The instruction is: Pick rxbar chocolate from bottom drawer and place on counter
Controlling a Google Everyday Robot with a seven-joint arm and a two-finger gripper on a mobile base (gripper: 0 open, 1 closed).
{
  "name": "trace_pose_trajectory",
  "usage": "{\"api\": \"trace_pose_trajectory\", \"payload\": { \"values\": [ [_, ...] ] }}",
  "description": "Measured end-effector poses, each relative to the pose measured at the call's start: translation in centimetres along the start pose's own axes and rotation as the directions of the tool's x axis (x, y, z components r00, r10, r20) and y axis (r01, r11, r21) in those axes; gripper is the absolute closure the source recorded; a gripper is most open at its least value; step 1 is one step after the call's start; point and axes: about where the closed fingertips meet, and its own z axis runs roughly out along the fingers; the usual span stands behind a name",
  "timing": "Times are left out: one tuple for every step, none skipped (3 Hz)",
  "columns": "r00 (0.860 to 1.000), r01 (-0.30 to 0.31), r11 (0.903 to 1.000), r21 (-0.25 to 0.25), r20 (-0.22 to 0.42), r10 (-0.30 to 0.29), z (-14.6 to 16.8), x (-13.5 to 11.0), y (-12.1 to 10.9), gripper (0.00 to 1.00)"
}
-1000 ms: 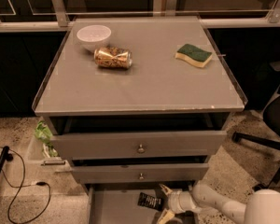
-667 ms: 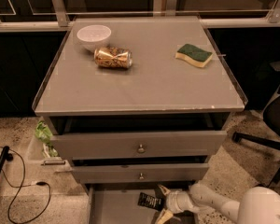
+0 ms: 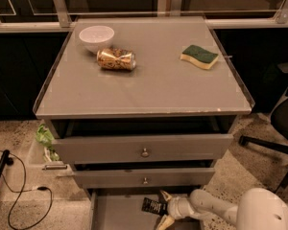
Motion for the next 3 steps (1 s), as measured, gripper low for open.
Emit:
{"api": "trace_pose_trajectory", "payload": {
  "values": [
    [0.999,-0.044,0.9986,0.029,-0.015,0.045,0.93,0.37,-0.33,0.0],
    [0.999,-0.044,0.9986,0.029,-0.015,0.045,0.93,0.37,-0.32,0.0],
    [0.999,-0.044,0.9986,0.029,-0.015,0.045,0.93,0.37,-0.32,0.19]
  ]
}}
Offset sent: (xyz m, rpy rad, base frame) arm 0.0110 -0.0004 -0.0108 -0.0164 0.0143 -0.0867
